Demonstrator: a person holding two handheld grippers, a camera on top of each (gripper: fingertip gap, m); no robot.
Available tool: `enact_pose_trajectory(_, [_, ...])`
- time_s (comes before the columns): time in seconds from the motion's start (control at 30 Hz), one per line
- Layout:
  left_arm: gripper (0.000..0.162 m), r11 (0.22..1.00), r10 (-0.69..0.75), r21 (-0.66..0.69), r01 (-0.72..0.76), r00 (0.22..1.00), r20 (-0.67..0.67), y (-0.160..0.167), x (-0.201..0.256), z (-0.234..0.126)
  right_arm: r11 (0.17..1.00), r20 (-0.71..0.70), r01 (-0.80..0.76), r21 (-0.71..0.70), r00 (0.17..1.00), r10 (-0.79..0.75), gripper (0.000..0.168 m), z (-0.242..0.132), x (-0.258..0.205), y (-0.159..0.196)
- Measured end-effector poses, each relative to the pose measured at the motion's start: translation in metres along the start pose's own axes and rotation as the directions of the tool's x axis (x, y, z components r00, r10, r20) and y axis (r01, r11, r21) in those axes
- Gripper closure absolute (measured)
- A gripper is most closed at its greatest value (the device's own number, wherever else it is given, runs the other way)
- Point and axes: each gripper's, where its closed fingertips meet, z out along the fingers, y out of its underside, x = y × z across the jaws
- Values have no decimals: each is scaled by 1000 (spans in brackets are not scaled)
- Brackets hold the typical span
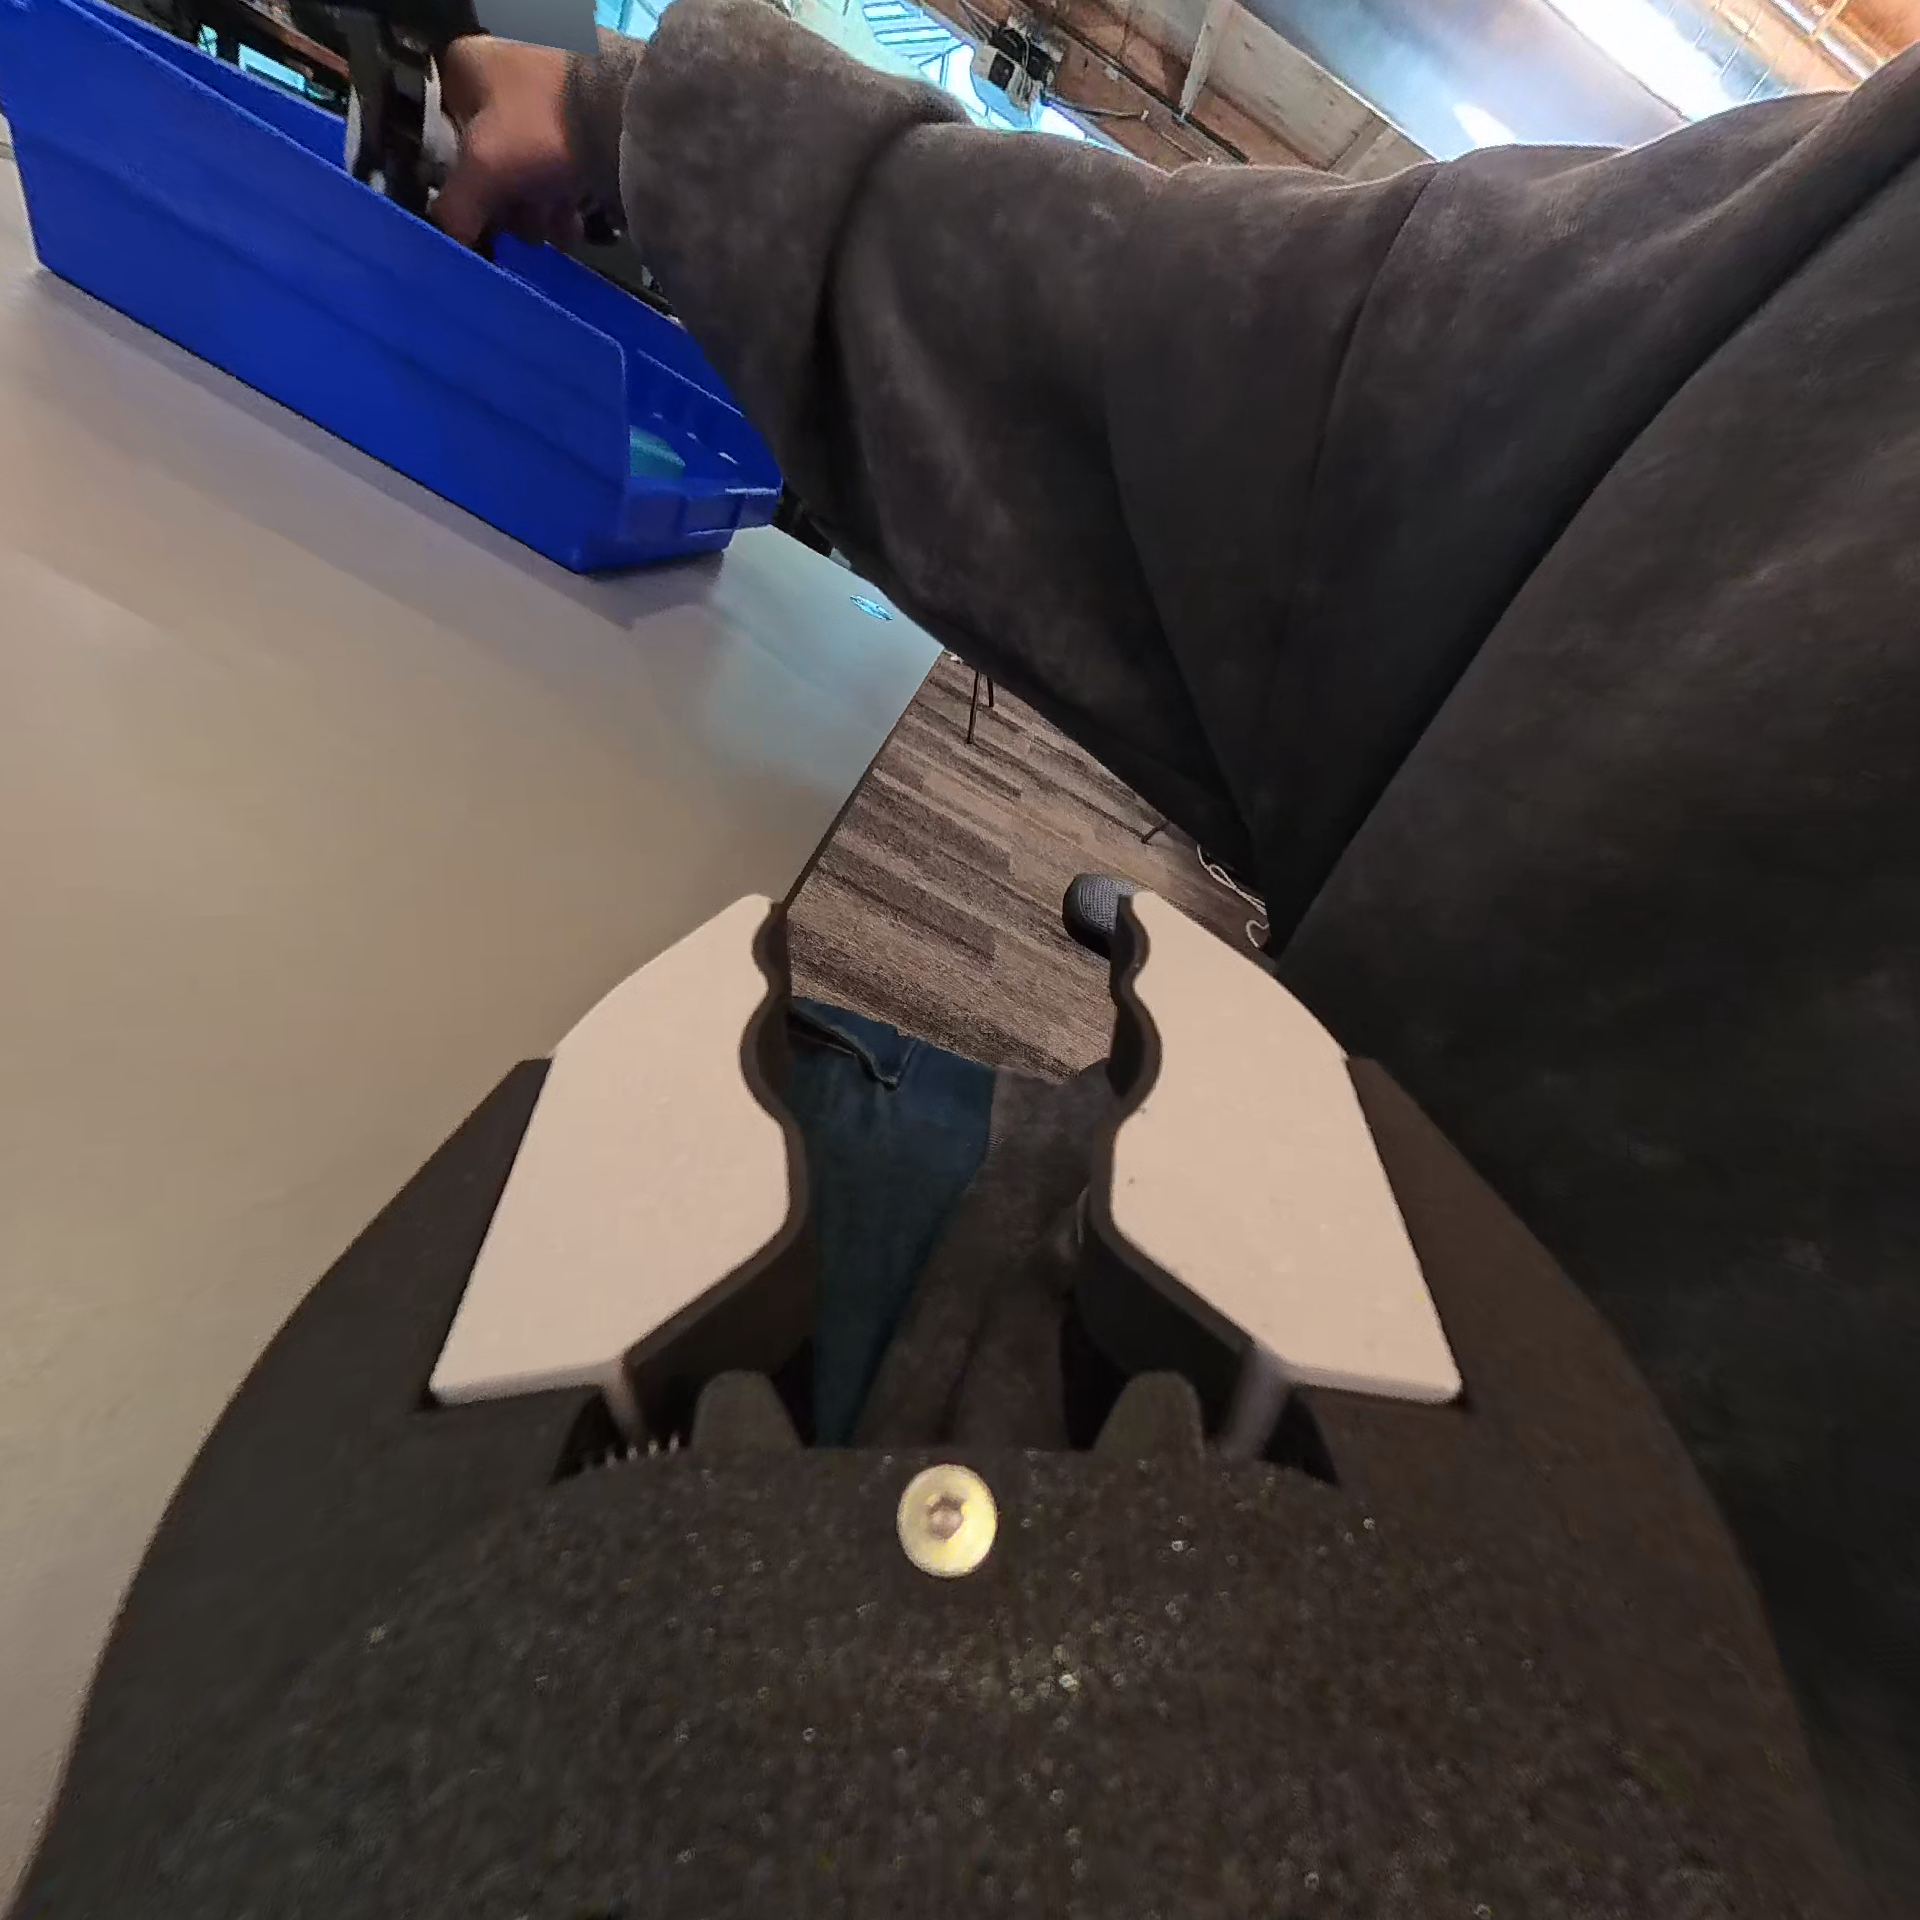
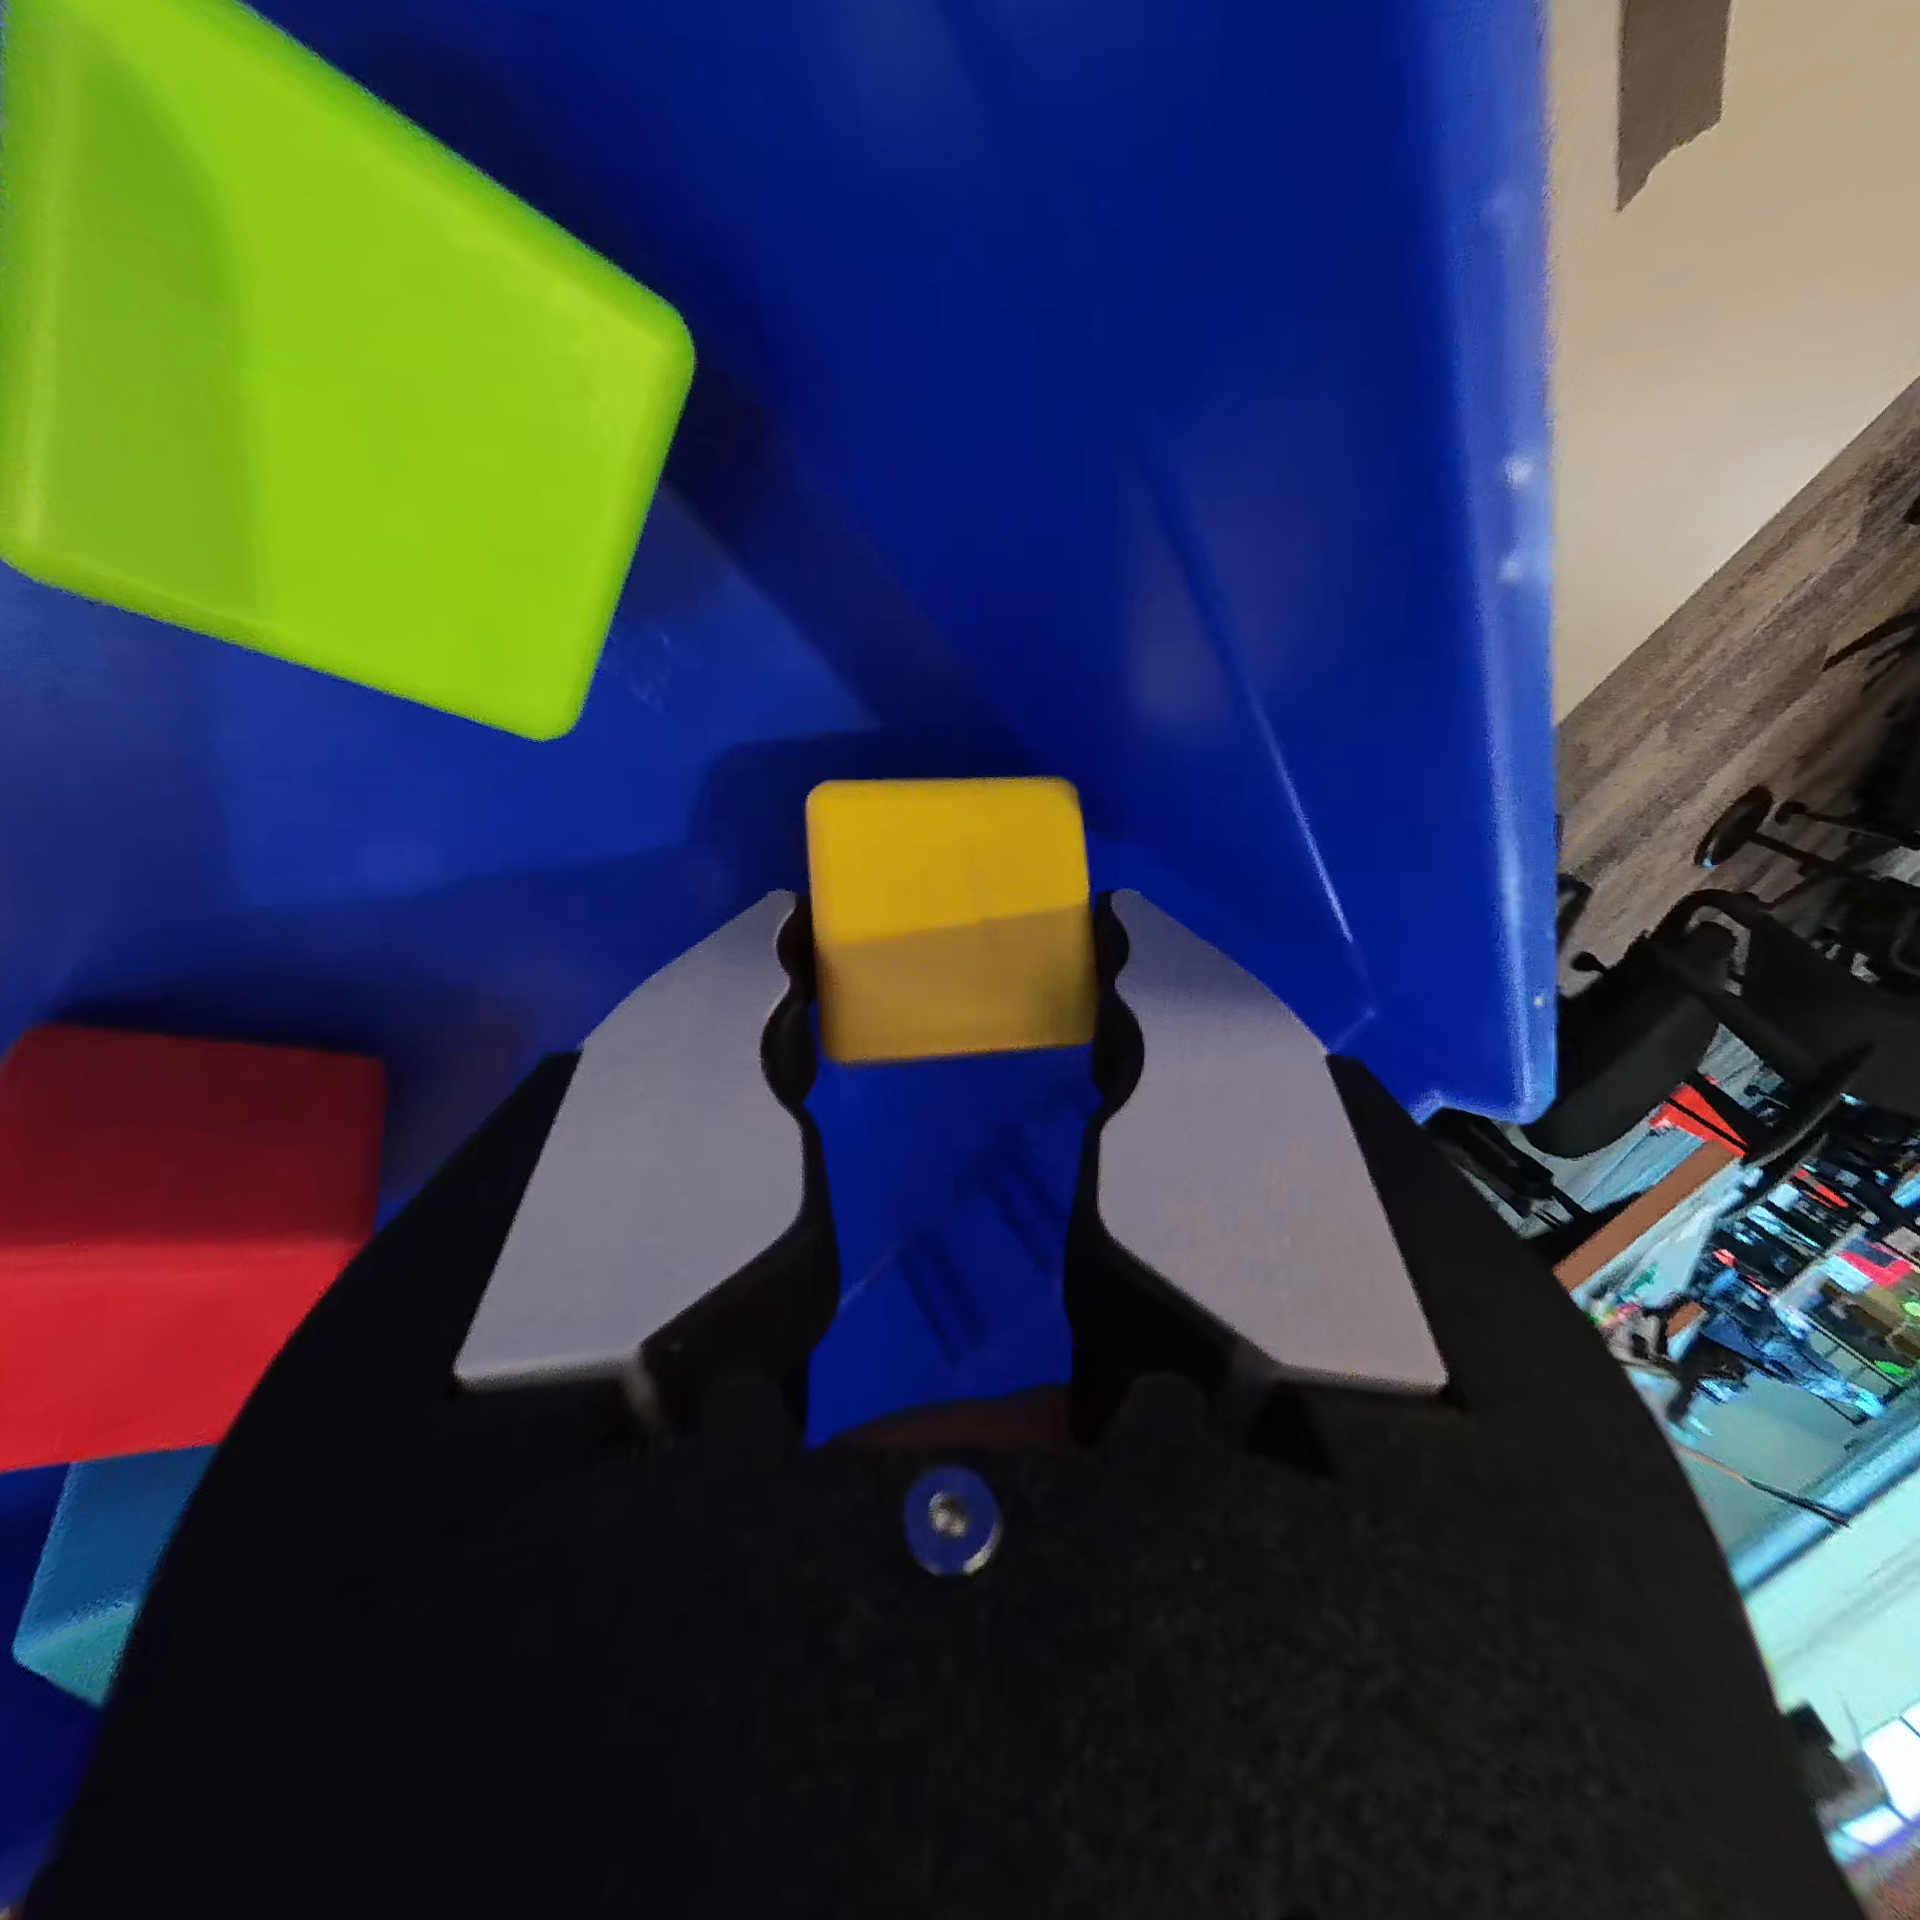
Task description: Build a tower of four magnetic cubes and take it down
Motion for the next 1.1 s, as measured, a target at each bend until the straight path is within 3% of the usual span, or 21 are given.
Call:
enact_pose_trajectory(0.13, [103,1000,-2,-14,1,1000,-20,2,3,4,999,41,-36,36,999,34,117,-2,-5,0])
enact_pose_trajectory(0.53, [103,997,41,-63,-42,999,-16,10,8,8,993,-14,-63,100,998,65,115,-14,3,0])
enact_pose_trajectory(0.67, [103,998,32,-54,-34,999,-25,9,10,6,979,-109,-83,186,989,104,106,-59,25,7])
enact_pose_trajectory(0.77, [103,999,38,-38,-39,999,-23,5,12,4,897,-157,-139,419,962,222,109,-137,17,3])
enact_pose_trajectory(0.87, [102,999,52,-16,-52,999,7,0,8,0,721,-103,-155,676,948,300,109,-220,-55,6])
enact_pose_trajectory(0.97, [99,996,73,40,-77,993,90,-12,-2,-10,419,183,-260,870,959,215,115,-274,-192,0])
enact_pose_trajectory(1.03, [98,992,76,86,-93,980,182,-22,-16,-22,283,412,-417,864,908,79,113,-285,-290,-6])
enact_pose_trajectory(1.1, [100,986,60,127,-106,946,319,-31,-36,-40,217,575,-559,800,818,-9,109,-286,-367,-12])
